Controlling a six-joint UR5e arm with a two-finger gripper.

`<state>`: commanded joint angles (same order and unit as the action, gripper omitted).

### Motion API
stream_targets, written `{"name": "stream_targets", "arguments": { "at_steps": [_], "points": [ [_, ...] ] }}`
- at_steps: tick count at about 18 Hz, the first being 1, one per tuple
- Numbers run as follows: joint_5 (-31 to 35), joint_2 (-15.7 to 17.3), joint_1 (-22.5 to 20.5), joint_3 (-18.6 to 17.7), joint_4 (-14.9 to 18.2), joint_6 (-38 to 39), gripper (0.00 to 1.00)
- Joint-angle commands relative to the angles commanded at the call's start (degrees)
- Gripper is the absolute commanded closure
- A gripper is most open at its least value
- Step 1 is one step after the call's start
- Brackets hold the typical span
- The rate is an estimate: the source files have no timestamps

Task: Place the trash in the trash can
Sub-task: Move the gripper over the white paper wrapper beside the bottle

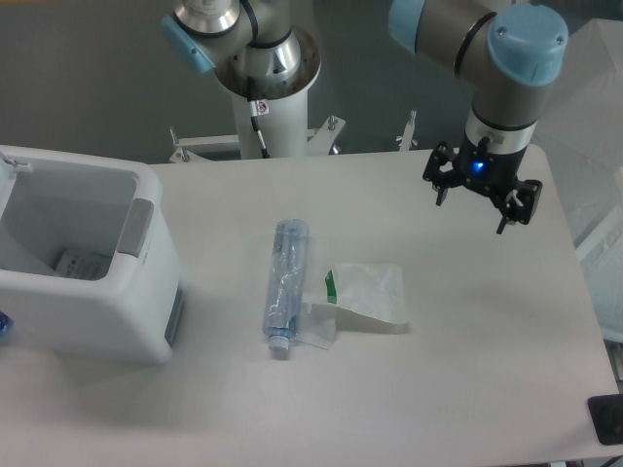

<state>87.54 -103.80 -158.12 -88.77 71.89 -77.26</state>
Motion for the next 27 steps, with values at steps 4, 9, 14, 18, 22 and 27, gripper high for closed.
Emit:
{"name": "stream_targets", "arguments": {
  "at_steps": [4, 9, 14, 18, 22, 27],
  "points": [
    [-0.1, 0.4, 0.1, -1.3, -0.3, 0.0, 0.0],
    [-1.7, 2.0, 0.2, -9.3, -8.6, 1.2, 0.0],
    [-2.5, 2.0, 1.1, -15.7, -13.6, 6.6, 0.0],
    [-2.5, -1.7, 5.7, -15.6, -13.5, 10.6, 0.0],
    [-2.5, -4.7, 9.4, -13.2, -13.5, 19.8, 0.0],
    [-2.3, -7.3, 11.0, -10.1, -13.8, 18.6, 0.0]
  ]
}}
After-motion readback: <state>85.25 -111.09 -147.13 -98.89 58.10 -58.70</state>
